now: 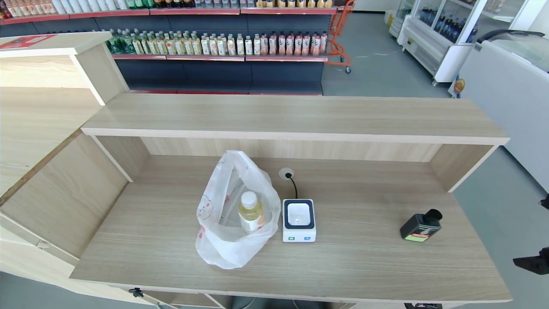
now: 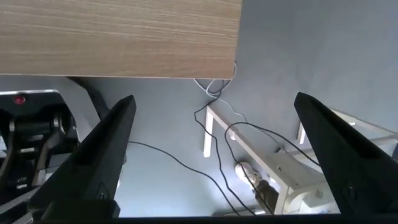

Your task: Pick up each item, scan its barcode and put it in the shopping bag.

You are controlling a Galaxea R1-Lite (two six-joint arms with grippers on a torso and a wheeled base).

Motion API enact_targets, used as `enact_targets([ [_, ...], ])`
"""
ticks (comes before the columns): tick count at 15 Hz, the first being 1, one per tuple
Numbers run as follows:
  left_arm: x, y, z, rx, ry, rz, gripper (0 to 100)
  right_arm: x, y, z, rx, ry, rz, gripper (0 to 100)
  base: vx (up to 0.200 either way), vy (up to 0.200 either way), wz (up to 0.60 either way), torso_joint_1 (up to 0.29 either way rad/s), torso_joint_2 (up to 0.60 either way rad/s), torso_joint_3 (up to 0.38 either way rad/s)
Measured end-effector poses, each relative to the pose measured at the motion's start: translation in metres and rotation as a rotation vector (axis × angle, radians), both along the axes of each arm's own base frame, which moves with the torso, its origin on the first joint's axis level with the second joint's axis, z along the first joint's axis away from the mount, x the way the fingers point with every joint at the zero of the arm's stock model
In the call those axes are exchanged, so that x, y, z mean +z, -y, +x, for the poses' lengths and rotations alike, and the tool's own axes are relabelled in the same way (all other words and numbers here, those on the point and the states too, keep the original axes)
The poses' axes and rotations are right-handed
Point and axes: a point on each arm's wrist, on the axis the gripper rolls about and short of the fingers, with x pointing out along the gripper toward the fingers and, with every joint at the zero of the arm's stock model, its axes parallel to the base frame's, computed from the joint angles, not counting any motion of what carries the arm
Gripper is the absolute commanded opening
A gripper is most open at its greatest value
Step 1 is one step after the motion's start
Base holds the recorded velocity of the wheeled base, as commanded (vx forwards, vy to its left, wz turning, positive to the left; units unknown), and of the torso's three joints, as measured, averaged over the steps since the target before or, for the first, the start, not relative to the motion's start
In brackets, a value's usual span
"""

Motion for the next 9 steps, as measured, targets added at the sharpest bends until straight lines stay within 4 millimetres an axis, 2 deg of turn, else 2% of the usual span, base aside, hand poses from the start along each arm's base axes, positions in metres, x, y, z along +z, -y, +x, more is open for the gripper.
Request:
enact_targets([
  [5, 0.000, 0.000, 0.000, 0.000, 0.000, -0.001, 100, -0.017, 0.010, 0.020, 0.139, -0.118, -0.064, 100, 0.000, -0.200, 0.00, 0.002, 0.01, 0.004],
  [7, 0.000, 0.000, 0.000, 0.000, 0.000, -0.004, 100, -0.024, 0.012, 0.034, 0.199, -0.102, -0.058, 100, 0.000, 0.000, 0.00, 0.000, 0.00, 0.000],
  [9, 0.000, 0.000, 0.000, 0.000, 0.000, -0.005, 100, -0.032, 0.007, 0.051, 0.332, -0.024, 0.021, 100, 0.000, 0.000, 0.00, 0.000, 0.00, 0.000],
])
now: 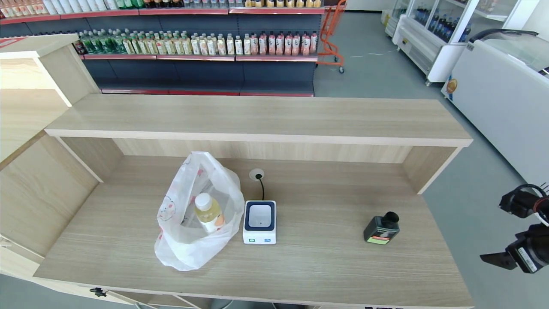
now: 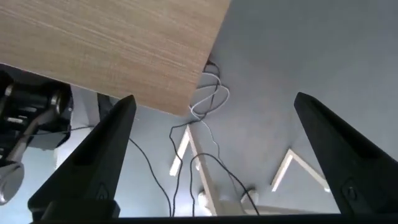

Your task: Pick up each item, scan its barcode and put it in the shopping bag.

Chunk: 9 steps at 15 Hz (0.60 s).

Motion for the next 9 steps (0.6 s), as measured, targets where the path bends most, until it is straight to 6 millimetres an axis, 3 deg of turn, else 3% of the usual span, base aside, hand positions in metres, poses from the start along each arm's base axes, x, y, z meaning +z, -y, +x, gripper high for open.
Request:
enact_targets([
  [4, 0.000, 0.000, 0.000, -0.001, 0.000, 0.000, 100, -0.018, -0.025, 0.027, 0.215, 0.004, 0.122, 100, 0.000, 0.000, 0.00, 0.000, 0.00, 0.000],
  [9, 0.000, 0.000, 0.000, 0.000, 0.000, 0.000, 100, -0.037, -0.050, 0.046, 0.428, 0.014, 0.080, 100, 0.000, 0.000, 0.00, 0.000, 0.00, 0.000],
])
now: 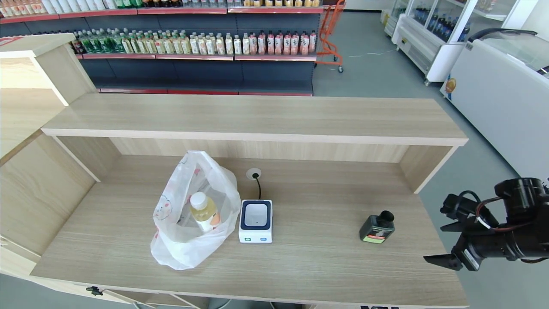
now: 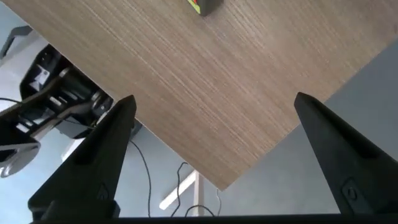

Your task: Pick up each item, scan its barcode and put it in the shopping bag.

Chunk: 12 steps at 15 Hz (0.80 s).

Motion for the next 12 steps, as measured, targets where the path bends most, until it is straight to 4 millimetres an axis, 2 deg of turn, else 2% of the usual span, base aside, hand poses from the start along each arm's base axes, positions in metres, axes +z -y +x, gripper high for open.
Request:
enact_targets([
  [3, 0.000, 0.000, 0.000, 0.000, 0.000, 0.000, 100, -0.014, -0.007, 0.020, 0.084, 0.121, -0.031, 100, 0.000, 0.000, 0.00, 0.000, 0.00, 0.000],
  [6, 0.000, 0.000, 0.000, 0.000, 0.000, 0.000, 100, -0.032, -0.022, 0.026, 0.164, 0.089, 0.003, 100, 0.000, 0.000, 0.00, 0.000, 0.00, 0.000],
  [12, 0.000, 0.000, 0.000, 0.000, 0.000, 0.000, 100, -0.045, -0.053, 0.050, 0.269, 0.178, -0.004, 100, 0.000, 0.000, 0.00, 0.000, 0.00, 0.000],
])
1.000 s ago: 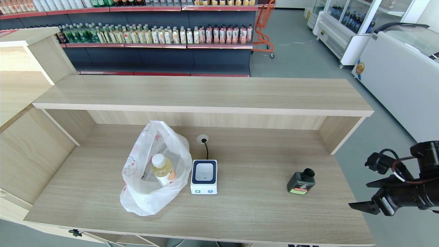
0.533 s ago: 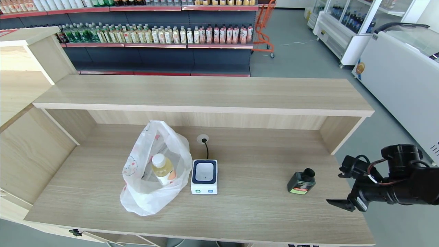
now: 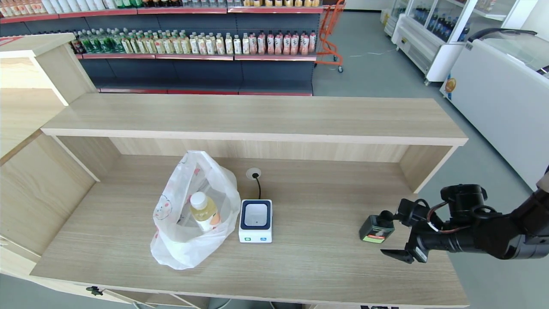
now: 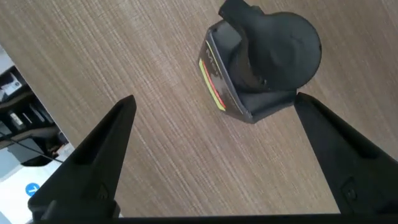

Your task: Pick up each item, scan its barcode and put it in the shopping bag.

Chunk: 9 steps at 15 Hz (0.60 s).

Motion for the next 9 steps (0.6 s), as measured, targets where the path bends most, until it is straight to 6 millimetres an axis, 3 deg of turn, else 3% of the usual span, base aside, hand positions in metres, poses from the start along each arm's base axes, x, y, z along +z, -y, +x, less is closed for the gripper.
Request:
enact_targets([
  [9, 0.000, 0.000, 0.000, 0.000, 0.000, 0.000, 100, -0.010, -0.021, 0.033, 0.023, 0.025, -0.014, 100, 0.000, 0.000, 0.00, 0.000, 0.00, 0.000],
])
